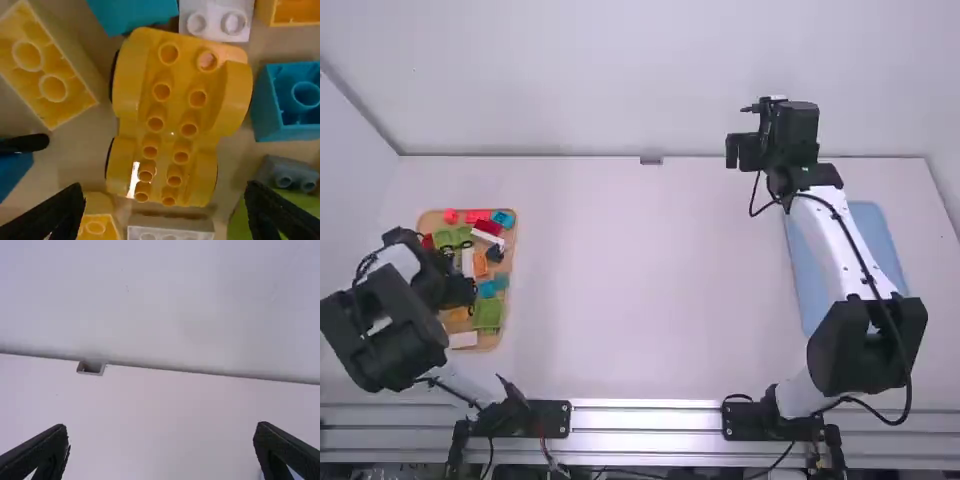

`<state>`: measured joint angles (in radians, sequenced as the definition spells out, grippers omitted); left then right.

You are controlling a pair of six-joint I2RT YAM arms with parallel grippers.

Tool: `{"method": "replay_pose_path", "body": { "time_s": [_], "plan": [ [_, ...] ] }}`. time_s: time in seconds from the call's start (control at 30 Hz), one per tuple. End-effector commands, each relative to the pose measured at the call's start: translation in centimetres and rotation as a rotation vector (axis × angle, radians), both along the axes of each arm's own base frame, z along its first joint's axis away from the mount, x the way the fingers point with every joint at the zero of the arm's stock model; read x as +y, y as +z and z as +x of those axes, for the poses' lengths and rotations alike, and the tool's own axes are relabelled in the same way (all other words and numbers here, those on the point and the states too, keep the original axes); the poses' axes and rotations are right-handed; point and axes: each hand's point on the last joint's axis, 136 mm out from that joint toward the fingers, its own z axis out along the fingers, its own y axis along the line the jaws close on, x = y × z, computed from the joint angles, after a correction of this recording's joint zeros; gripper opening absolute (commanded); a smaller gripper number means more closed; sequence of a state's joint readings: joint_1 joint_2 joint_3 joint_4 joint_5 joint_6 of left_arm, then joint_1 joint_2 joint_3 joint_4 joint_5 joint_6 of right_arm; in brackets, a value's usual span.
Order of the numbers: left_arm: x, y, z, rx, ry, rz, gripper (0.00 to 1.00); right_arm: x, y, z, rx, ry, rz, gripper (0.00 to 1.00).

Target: Assemble lego blocks to make yellow taxi

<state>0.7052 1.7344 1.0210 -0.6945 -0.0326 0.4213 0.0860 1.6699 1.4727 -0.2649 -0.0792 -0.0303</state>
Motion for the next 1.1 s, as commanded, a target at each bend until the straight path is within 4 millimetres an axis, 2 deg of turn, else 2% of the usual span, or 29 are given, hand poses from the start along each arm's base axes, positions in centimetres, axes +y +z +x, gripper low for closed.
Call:
{"method": "replay_pose_path", "body": {
  "time_s": [0.0, 0.27, 0.47, 0.6, 0.67, 0.73, 0.83, 0.9, 0.93, 1.0, 1.03, 1.07],
  "plan": [
    [-0.4, -0.7, -0.4, 0.001, -0.035, -0.016, 0.85, 0.4, 1.5, 0.6, -0.033, 0.006, 0.008, 0.99],
    [-0.4, -2.2, -0.5, -0.02, -0.048, 0.015, 0.82, 0.7, 1.5, 0.5, -0.034, 0.011, 0.008, 0.99],
    [-0.2, -2.3, -0.7, -0.018, -0.041, 0.019, 0.65, 1.1, 1.5, 0.5, -0.034, 0.018, 0.008, 0.98],
    [0.0, -2.3, -0.5, -0.02, -0.039, 0.033, 0.48, 1.0, 1.5, 0.5, -0.034, 0.018, 0.008, 0.99],
    [0.1, -2.2, -0.5, -0.022, -0.034, 0.036, 0.47, 1.1, 1.5, 0.5, -0.033, 0.018, 0.008, 0.98],
    [0.2, -1.8, -0.2, -0.024, -0.035, 0.035, 0.5, 1.1, 1.5, 0.5, -0.033, 0.019, 0.008, 0.98],
    [0.5, 0.5, 1.1, -0.036, -0.053, 0.038, 0.45, 1.0, 1.5, 0.5, -0.033, 0.018, 0.008, 0.98],
    [0.4, 2.0, 2.0, -0.058, -0.066, 0.038, 0.45, 1.0, 1.5, 0.5, -0.033, 0.018, 0.008, 0.98],
    [0.0, 3.5, 3.3, -0.099, -0.088, 0.024, 0.49, 1.0, 1.4, 0.4, -0.029, 0.018, 0.008, 0.99],
    [-0.6, 4.6, 4.2, -0.133, -0.12, 0.008, 0.5, 1.1, 1.3, 0.4, -0.026, 0.018, 0.007, 0.99],
    [-2.4, 6.6, 6.1, -0.18, -0.228, -0.014, 0.49, 1.1, 1.3, 0.4, -0.024, 0.019, 0.007, 0.99],
    [-3.4, 7.4, 7.1, -0.191, -0.292, -0.004, 0.46, 1.1, 1.2, 0.3, -0.02, 0.018, 0.007, 0.99]
  ]
}}
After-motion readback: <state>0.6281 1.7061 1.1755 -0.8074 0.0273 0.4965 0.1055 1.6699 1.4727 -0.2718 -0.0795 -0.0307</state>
